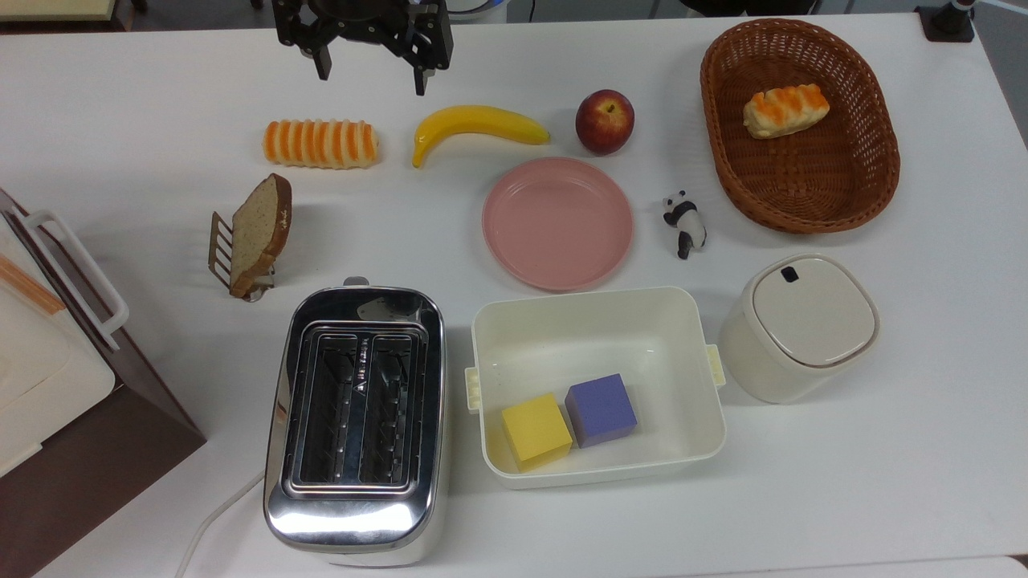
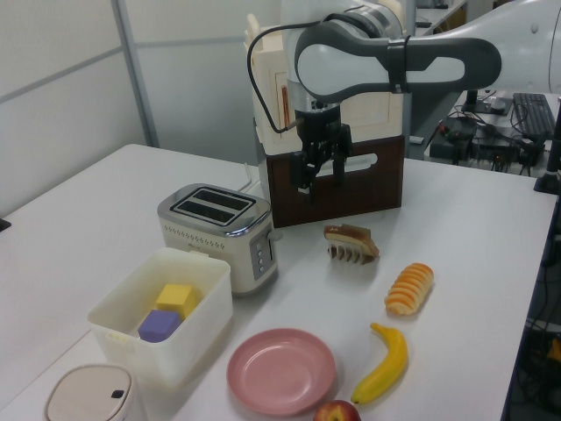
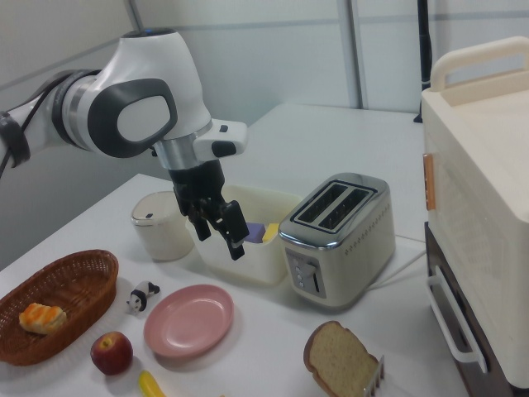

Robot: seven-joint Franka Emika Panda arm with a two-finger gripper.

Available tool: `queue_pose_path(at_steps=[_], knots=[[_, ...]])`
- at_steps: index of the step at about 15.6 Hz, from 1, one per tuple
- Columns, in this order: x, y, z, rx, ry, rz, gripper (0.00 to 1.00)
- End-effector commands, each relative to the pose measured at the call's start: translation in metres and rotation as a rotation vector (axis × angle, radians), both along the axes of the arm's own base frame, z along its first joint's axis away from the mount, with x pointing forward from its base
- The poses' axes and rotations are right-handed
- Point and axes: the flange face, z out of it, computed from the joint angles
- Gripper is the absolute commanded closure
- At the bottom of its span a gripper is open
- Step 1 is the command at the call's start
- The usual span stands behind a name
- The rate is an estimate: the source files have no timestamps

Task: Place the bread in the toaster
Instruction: 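Move the open gripper toward the bread slice in the metal rack, then lower the gripper and close it on the bread slice's crust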

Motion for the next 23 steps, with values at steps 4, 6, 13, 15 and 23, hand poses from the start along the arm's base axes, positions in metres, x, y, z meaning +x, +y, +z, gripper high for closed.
queue_pose_path(at_steps=[4,6,13,15,23], knots=[[-0.003,0.002,0.001,0.002,0.019,0.051,0.0],[-0.003,-0.001,0.004,-0.004,0.018,0.069,0.0],[0.007,-0.024,-0.023,-0.094,0.059,0.152,0.0],[0.012,-0.037,-0.036,-0.102,0.064,0.143,0.0],[0.05,-0.068,-0.132,-0.211,0.086,0.16,0.0]])
